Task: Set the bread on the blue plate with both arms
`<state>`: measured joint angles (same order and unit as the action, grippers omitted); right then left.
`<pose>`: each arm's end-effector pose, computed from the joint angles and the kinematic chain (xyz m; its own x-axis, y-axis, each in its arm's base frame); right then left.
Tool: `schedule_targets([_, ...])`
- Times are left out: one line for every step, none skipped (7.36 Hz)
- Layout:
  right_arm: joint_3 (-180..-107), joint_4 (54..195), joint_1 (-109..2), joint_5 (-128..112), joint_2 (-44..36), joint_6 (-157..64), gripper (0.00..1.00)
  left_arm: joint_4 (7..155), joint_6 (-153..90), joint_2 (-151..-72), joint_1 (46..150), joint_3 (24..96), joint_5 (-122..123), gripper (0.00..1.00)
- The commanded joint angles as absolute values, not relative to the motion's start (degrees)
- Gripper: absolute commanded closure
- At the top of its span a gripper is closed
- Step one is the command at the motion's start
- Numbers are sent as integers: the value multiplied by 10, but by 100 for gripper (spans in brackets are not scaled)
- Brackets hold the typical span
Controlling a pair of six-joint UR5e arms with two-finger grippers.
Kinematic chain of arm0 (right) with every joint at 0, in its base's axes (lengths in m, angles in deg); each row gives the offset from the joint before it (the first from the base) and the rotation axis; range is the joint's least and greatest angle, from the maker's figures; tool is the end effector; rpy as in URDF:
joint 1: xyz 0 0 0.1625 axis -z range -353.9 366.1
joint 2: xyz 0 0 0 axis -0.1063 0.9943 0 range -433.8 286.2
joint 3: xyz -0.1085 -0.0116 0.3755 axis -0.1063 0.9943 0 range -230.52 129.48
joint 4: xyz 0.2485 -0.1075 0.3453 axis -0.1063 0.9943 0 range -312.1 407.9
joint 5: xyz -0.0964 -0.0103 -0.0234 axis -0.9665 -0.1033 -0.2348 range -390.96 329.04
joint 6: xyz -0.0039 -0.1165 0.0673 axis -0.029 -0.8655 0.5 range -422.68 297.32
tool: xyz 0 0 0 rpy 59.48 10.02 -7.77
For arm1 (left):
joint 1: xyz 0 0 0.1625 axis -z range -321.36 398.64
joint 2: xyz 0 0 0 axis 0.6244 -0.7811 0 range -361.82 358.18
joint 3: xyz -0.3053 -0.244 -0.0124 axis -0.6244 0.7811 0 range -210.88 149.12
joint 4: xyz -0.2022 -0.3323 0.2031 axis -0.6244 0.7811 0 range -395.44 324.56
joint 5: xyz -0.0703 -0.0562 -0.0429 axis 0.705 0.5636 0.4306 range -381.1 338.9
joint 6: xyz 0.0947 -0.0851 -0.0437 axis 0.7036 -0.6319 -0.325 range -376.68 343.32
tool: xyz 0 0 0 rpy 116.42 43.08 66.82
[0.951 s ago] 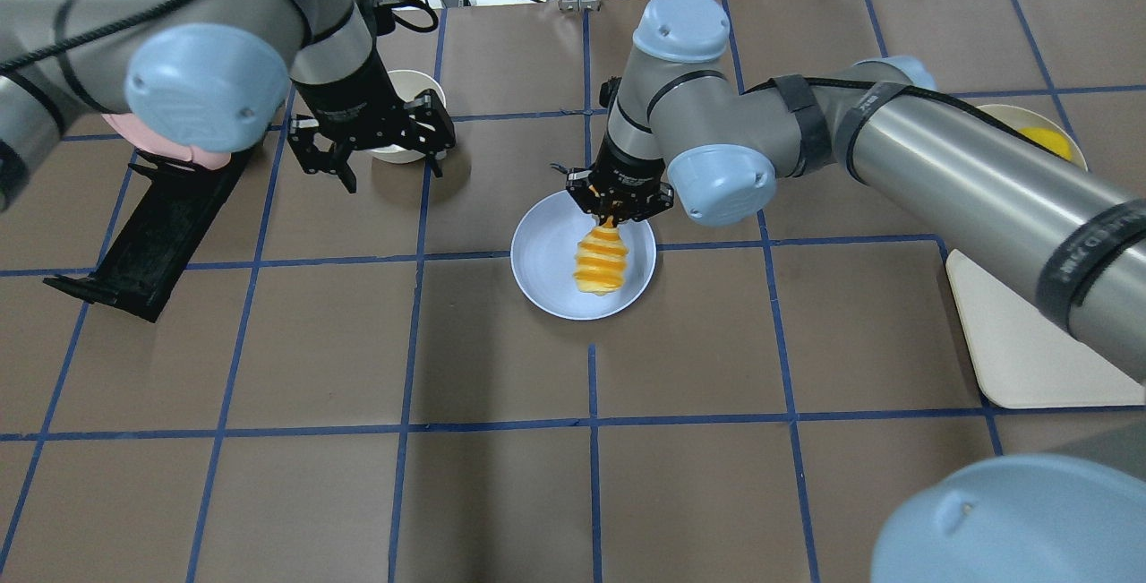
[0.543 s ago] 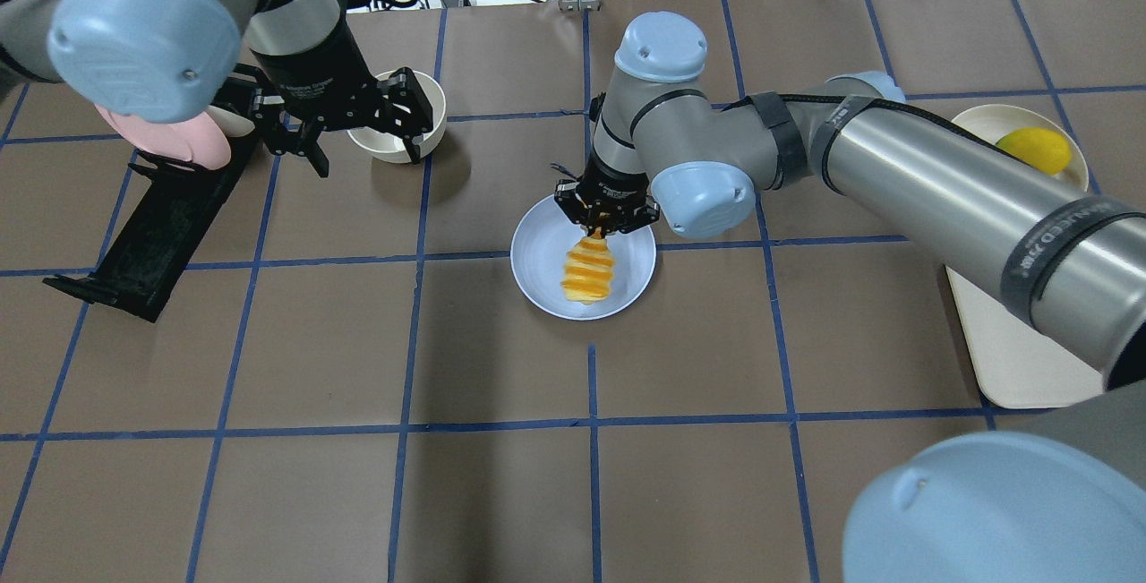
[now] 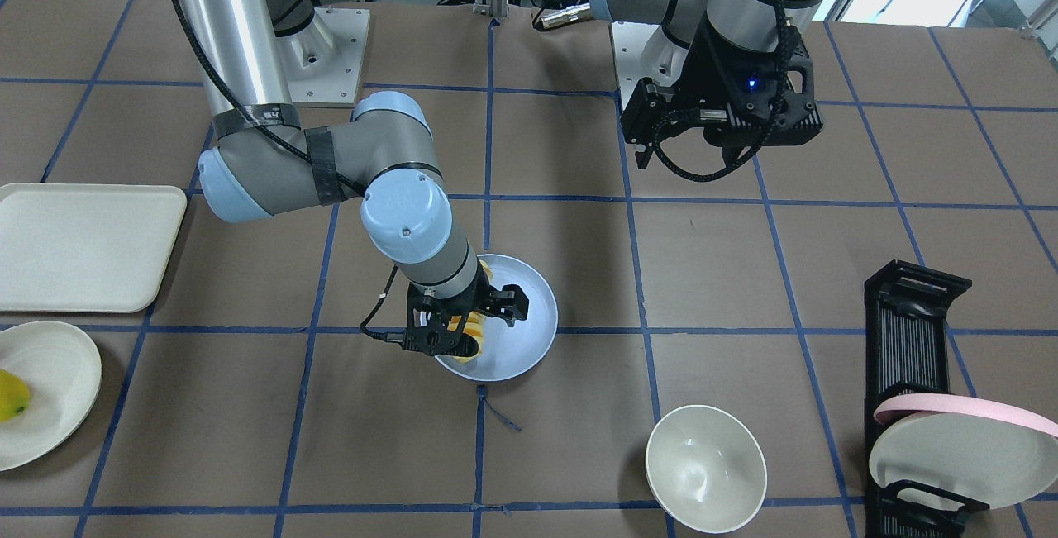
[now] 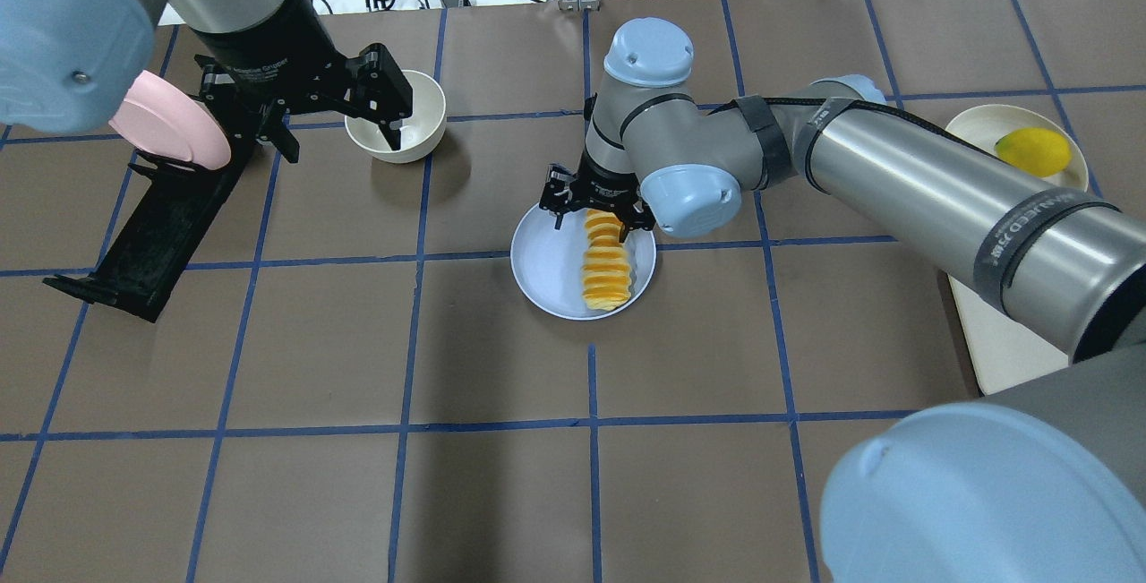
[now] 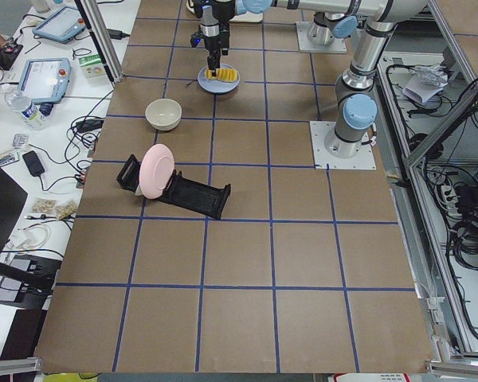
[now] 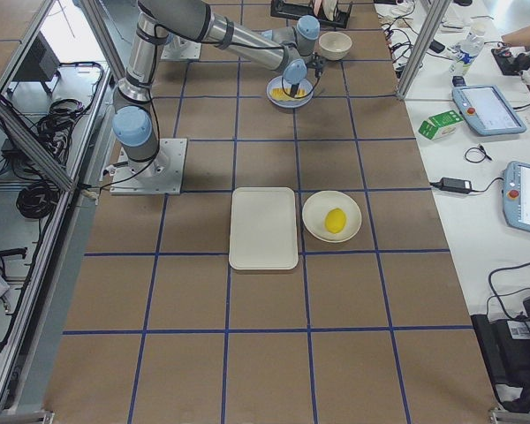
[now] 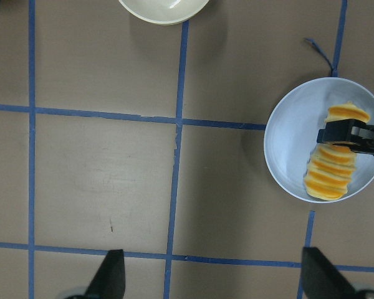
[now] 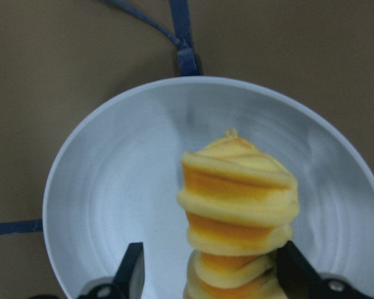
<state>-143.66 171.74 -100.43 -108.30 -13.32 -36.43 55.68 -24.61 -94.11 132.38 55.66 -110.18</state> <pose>0.3402 -0.5740 0.1479 -0.9636 0.1710 -0.2056 0.1580 0.9843 0.0785 -0.1699 -0.5235 0.4272 -0.9972 -0.0730 0.0161 -0.0730 0.9973 0.0013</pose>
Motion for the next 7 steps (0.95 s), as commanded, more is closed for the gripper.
schedule_targets([-1390, 1655, -985, -1088, -105, -384, 0, 554, -243, -934, 1325, 572, -1108, 0])
schedule_targets([-1376, 1602, -961, -1121, -78, -447, 0, 554, -244, -931, 1323, 572, -1108, 0])
schedule_targets([-1374, 1551, -934, -1143, -41, -516, 0, 554, -244, -931, 1324, 572, -1108, 0])
schedule_targets([-1374, 1502, -901, -1148, 7, -558, 0, 554, -244, -930, 1324, 572, -1108, 0])
schedule_targets([-1373, 1441, -873, -1165, 56, -577, 0, 554, -244, -930, 1324, 573, -1108, 0])
schedule_targets([-1371, 1393, -863, -1203, 114, -578, 0, 554, -244, -930, 1324, 573, -1108, 0])
schedule_targets([-1371, 1343, -864, -1214, 159, -578, 0, 554, -244, -930, 1324, 574, -1108, 0])
